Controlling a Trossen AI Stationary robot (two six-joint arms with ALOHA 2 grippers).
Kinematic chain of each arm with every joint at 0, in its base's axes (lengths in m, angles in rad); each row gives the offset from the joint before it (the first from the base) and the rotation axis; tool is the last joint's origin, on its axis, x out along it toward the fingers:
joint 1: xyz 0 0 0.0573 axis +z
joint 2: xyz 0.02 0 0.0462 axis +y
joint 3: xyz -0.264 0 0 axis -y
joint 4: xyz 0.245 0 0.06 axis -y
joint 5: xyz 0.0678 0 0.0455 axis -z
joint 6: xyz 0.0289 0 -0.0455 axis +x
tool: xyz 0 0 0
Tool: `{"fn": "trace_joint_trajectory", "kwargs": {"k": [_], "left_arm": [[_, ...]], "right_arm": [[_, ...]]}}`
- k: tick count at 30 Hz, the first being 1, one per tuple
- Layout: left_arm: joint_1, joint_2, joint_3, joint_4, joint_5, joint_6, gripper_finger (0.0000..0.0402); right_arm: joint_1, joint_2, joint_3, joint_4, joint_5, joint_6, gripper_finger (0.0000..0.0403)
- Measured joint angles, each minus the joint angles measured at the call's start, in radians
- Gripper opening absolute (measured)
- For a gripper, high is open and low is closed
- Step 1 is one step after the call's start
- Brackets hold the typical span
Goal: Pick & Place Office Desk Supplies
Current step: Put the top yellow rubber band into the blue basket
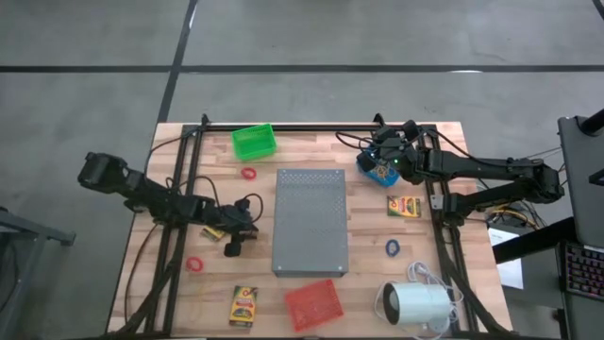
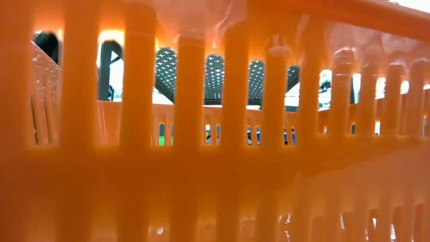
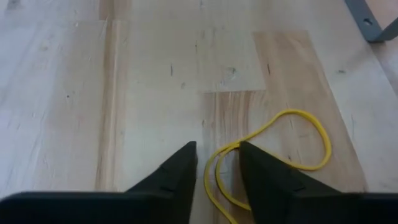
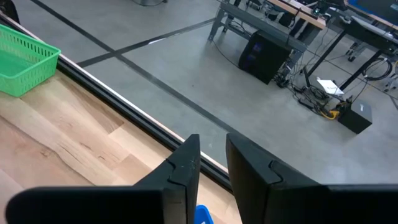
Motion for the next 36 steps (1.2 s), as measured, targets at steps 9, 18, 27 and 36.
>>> {"fn": "trace_joint_trajectory", "kwargs": {"k": [9, 18, 27, 36], "left_arm": [[0.000, 0.002, -0.001, 0.000, 0.024, -0.001, 0.0017], [0.000, 0.001, -0.002, 0.002, 0.026, -0.004, 0.0003], [-0.003, -0.030, 0.020, -0.024, 0.053, -0.003, 0.0002], [-0.001, -0.086, 0.027, -0.104, 0.039, -0.004, 0.0002]], "right_arm": [[0.000, 0.000, 0.000, -0.001, 0.000, 0.000, 0.0073], [0.000, 0.000, 0.000, 0.000, 0.000, 0.000, 0.0074], [0.000, 0.000, 0.000, 0.000, 0.001, 0.000, 0.0071], [0.000, 0.000, 0.000, 0.000, 0.001, 0.000, 0.0076]]}}
